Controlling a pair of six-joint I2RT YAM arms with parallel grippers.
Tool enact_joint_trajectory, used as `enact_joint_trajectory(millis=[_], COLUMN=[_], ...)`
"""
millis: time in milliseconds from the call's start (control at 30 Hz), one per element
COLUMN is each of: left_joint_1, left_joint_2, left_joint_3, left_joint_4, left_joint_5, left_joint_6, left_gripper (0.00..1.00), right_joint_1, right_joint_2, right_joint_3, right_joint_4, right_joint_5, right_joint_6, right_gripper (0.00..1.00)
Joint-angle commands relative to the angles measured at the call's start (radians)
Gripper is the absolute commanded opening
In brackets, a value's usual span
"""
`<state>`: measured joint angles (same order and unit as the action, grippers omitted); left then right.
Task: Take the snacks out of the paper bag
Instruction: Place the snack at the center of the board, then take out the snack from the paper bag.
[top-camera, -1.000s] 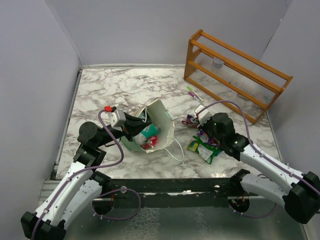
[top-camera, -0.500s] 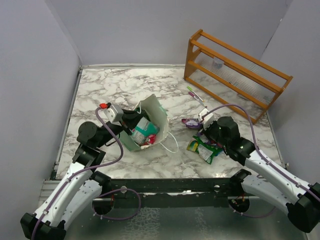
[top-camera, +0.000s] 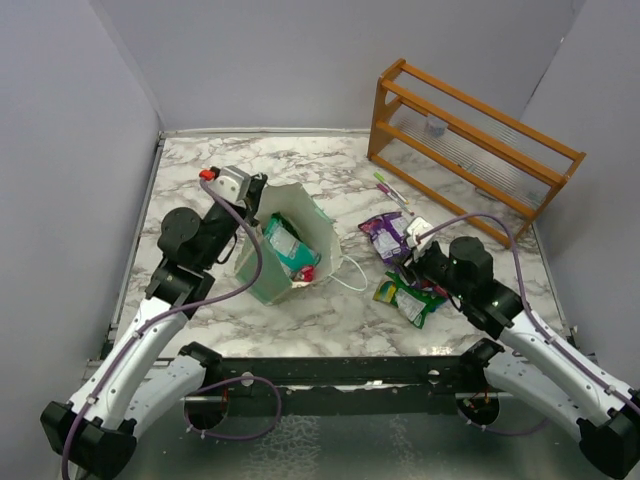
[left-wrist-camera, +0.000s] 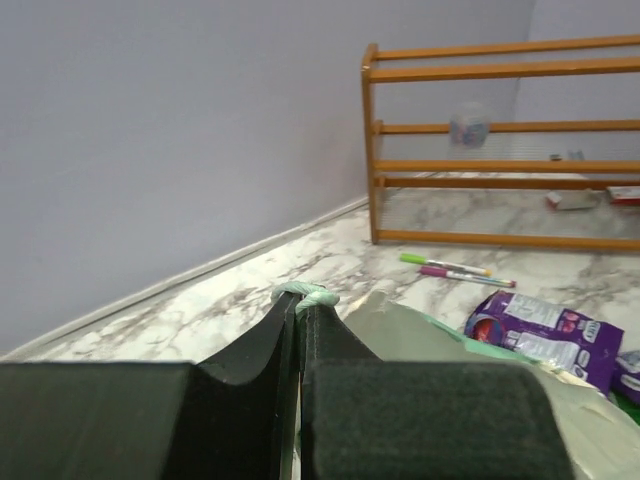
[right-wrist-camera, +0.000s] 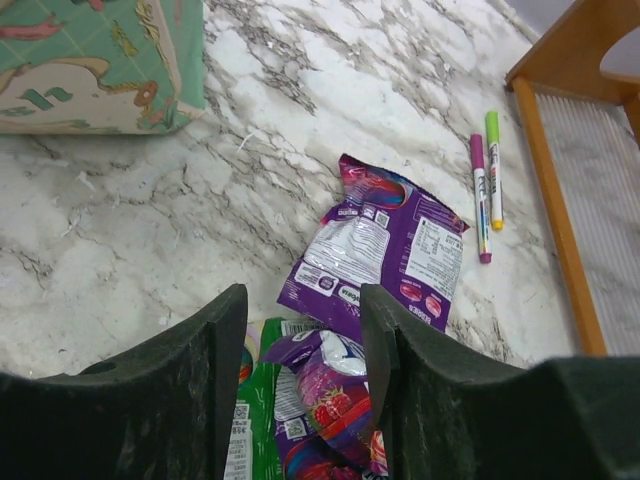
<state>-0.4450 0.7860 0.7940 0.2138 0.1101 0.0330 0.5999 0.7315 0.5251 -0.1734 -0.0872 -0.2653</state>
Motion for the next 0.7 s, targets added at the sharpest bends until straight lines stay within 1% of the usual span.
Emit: enact_joint_trajectory(millis=[0, 200, 333, 433, 533, 600, 667], left_joint_1=[0.001, 0.002, 0.001, 0.001, 0.0, -0.001, -0.001], left_joint_2=[0.045, 0.127, 0.161, 0.146, 0.087, 0.036, 0.011], left_joint_3=[0.122, 0.238, 0.288, 0.28, 0.215, 0.151, 0.087], left_joint_4=[0.057, 0.009, -0.062, -0.097, -0.073, -0.029, 0.047], left_joint_5=[-0.062, 0.116, 0.159, 0.17, 0.27, 0.395, 0.516], left_joint_6=[0.128, 0.248, 0.31, 0.329, 0.251, 0.159, 0.03], left_gripper=[0.0, 0.0, 0.0, 0.0, 0.0, 0.0, 0.0], right_joint_1=[-0.005, -0.005, -0.005, -0.005, -0.005, -0.005, -0.005], right_joint_2=[-0.033, -0.071, -0.079, -0.084, -0.087, -0.087, -0.096], right_joint_3=[0.035, 0.021, 0.013, 0.007, 0.005, 0.008, 0.011], right_joint_4=[0.039, 0.05, 0.047, 0.039, 0.028, 0.025, 0.039], right_joint_5=[-0.037, -0.046, -0.061, -0.065, -0.082, -0.114, -0.187], right_joint_6=[0.013, 0.021, 0.027, 0.032, 0.034, 0.031, 0.016], right_gripper=[0.5, 0.5, 0.5, 0.5, 0.5, 0.5, 0.51])
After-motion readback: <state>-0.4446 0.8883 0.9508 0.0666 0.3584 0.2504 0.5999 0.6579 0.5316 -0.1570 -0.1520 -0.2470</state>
